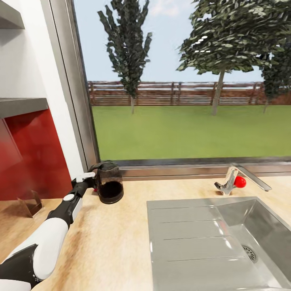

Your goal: Set up a coffee station on the kitchen countertop: keep the coffee maker on the countertop, move the bottle of coffee from the kitchen shelf to the counter next to the coffee maker, place a paper coffee filter on top of the coffee maker, put the saucer next to the coffee maker with the coffee cup on the saucer, and place the electric kettle next to the coffee maker.

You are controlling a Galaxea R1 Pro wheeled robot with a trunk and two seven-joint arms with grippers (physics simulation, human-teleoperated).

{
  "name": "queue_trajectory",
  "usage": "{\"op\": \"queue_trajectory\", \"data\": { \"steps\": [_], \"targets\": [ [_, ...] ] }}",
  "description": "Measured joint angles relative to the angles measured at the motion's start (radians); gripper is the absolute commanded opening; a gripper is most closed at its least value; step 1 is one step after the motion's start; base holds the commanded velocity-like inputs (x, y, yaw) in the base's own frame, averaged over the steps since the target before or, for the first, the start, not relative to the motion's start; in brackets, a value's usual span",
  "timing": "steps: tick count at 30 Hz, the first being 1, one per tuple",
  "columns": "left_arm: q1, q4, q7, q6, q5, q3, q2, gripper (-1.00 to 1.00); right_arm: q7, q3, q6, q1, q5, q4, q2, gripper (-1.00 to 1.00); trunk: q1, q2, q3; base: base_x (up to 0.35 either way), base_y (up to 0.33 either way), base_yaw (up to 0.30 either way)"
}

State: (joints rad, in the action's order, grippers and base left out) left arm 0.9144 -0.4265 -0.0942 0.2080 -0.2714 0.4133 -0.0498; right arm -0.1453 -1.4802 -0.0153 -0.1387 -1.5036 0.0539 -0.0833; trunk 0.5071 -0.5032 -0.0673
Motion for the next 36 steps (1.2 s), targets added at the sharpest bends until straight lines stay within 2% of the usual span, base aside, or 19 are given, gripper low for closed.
{"op": "queue_trajectory", "data": {
  "steps": [12,36],
  "targets": [
    [0.000,-0.004,0.000,0.004,0.000,0.000,0.000,1.00,0.000,0.003,0.000,0.000,-0.001,0.001,0.001,1.00,0.000,0.000,-0.002,0.000,0.000,0.007],
    [0.000,-0.005,0.000,0.004,0.000,0.000,0.000,1.00,-0.003,0.003,0.000,0.000,-0.003,0.002,0.001,1.00,0.000,0.000,-0.036,0.000,0.000,0.052]
  ]
}}
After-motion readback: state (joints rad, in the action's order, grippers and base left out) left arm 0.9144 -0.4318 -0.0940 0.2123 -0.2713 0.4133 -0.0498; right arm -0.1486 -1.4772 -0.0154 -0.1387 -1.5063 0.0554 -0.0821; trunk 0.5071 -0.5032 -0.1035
